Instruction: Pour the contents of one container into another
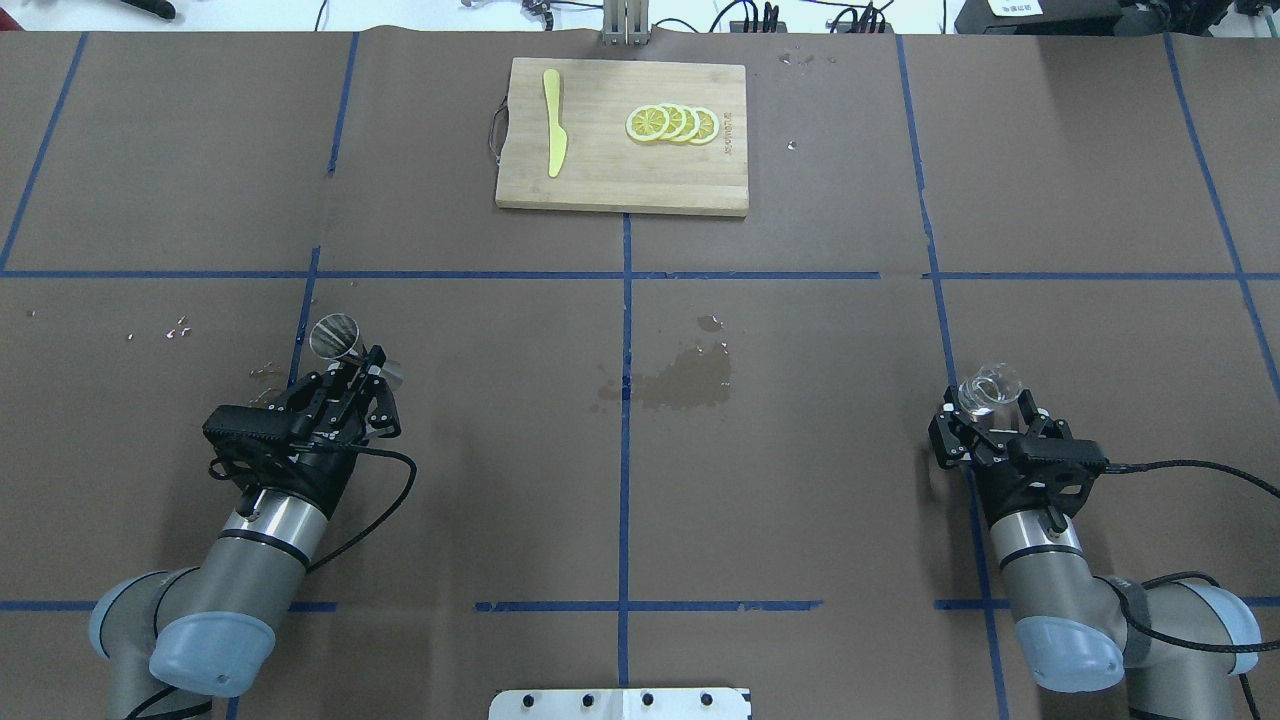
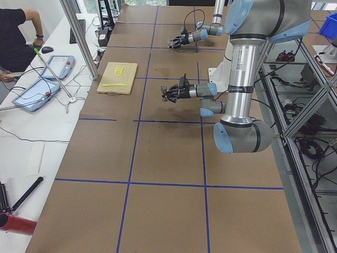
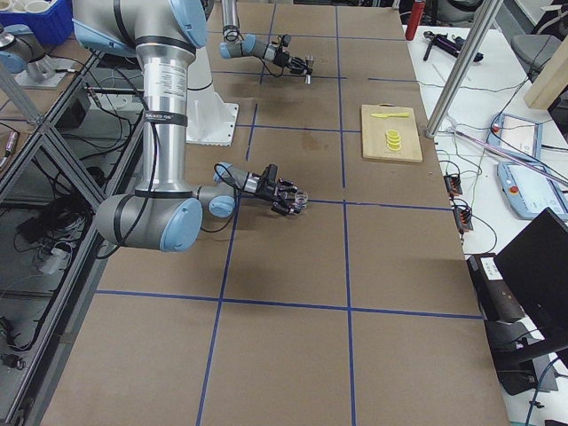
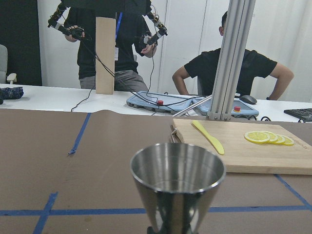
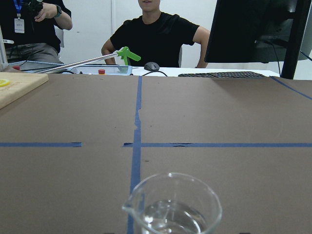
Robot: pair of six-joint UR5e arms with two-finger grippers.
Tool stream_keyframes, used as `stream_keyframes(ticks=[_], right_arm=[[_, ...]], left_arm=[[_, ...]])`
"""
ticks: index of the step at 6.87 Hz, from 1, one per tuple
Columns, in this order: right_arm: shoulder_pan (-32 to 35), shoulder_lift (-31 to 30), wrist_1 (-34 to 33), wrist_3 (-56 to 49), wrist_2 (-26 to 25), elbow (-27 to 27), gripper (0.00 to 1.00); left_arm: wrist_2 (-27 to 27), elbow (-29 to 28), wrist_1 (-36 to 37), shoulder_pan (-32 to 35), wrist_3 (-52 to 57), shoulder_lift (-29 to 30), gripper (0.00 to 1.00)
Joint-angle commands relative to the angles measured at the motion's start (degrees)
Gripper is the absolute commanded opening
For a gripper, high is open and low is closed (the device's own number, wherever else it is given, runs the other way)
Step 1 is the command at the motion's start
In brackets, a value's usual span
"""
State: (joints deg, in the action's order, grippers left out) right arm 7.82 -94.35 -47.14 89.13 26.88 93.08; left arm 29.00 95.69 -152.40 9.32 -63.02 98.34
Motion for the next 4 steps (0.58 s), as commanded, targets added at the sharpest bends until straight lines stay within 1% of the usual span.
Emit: stream_keyframes(ticks=[1, 2, 3, 4], right_arm=[[0.0, 0.04, 0.03, 0.08, 0.01, 0.0, 0.75], [0.0, 0.04, 0.03, 0.08, 0.01, 0.0, 0.6], [0.0, 0.04, 0.11, 0.08, 0.01, 0.0, 0.47], [0.0, 0.04, 0.11, 0.0, 0.01, 0.0, 0.39]], left_arm=[[0.0, -0.16, 0.0, 0.0, 0.0, -0.08, 0.0], [0.0, -0.16, 0.0, 0.0, 0.0, -0.08, 0.0], [0.0, -0.16, 0.0, 0.0, 0.0, -0.08, 0.0], [0.0, -0.16, 0.0, 0.09, 0.0, -0.16, 0.0]])
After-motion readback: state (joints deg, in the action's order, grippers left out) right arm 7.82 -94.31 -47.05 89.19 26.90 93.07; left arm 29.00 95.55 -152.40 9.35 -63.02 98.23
